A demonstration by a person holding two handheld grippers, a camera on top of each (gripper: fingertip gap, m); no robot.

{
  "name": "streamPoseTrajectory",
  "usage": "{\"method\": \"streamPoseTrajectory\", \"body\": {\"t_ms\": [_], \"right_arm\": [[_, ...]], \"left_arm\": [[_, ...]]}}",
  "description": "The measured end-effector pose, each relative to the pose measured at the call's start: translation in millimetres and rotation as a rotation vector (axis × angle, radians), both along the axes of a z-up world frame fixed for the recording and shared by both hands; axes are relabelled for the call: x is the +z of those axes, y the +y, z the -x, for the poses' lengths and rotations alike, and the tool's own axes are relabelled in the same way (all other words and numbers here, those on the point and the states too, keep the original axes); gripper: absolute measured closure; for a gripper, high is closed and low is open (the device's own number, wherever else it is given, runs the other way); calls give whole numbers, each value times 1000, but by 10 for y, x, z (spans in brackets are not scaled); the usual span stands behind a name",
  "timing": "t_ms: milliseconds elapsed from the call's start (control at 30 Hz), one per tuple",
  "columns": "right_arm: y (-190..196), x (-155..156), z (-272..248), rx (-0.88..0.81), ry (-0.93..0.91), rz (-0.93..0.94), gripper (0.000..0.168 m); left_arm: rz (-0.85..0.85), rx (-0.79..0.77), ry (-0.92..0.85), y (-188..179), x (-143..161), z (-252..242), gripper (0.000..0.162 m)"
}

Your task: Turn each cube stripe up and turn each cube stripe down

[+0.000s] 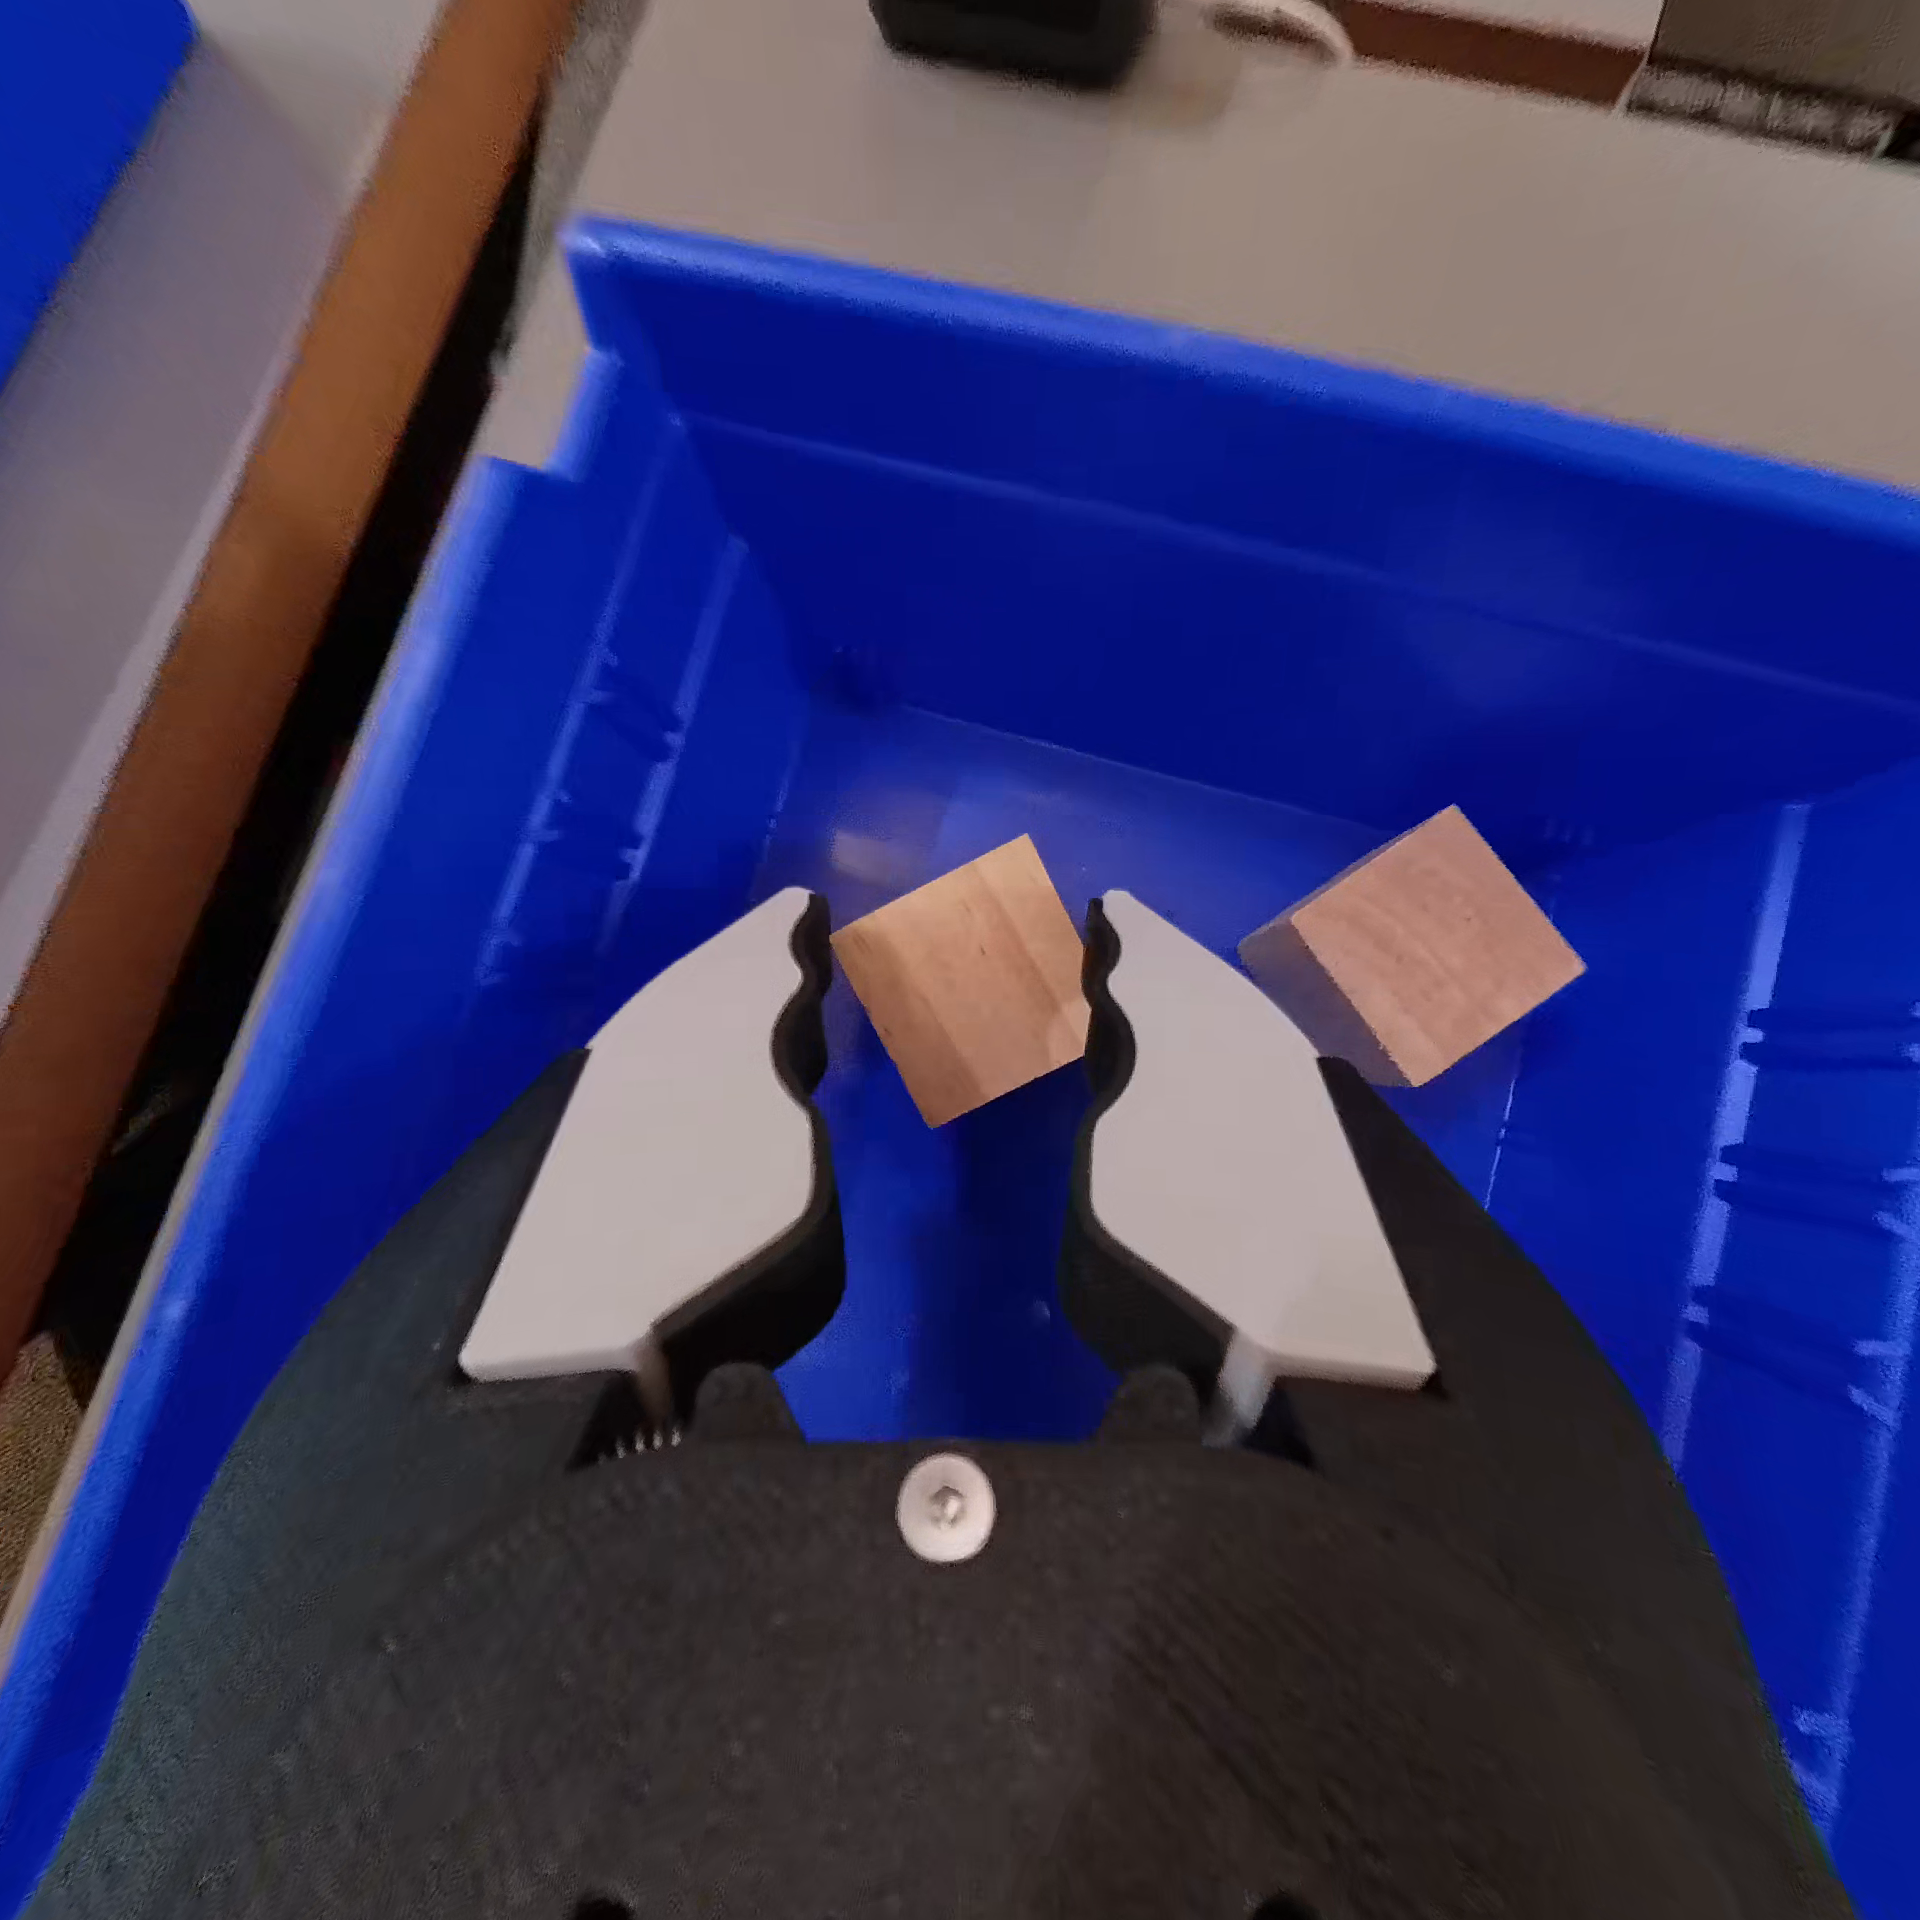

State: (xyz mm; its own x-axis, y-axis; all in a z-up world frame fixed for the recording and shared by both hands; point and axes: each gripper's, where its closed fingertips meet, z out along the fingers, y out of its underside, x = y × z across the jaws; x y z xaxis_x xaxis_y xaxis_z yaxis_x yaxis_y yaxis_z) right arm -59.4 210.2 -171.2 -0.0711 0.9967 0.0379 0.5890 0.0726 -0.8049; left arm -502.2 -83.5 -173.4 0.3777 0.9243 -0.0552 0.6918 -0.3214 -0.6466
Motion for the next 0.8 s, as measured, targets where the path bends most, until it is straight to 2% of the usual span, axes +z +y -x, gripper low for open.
{"method": "streamPoseTrajectory", "body": {"t_ms": [67,133,200,300,367,500,600,667,733,800], "right_arm": [[-16,16,12,6,7,-11,123],[-27,34,21,14,19,-20,124],[-23,55,27,16,31,-25,124],[-26,130,47,25,77,-11,124],[-41,220,67,39,129,23,122],[-70,475,91,91,268,116,117],[-207,836,53,194,427,236,113],[-197,1111,20,206,559,287,109],[-97,1273,2,186,648,287,102],[47,1282,27,147,662,257,92]], "left_arm": [[-38,13,69,-31,240,-1,114],[-103,1,167,-17,612,-34,114],[-268,-52,251,118,1080,-155,115],[-622,-254,277,556,1733,-562,115],[-783,-415,262,906,1970,-883,115],[-1087,-706,76,1657,2107,-1617,116],[-1400,-858,-223,2136,2131,-2317,118],[-1581,-881,-437,2425,2083,-2787,117],[-1618,-896,-593,2699,1901,-3246,117],[-1597,-938,-652,2865,1723,-3640,118]]}}
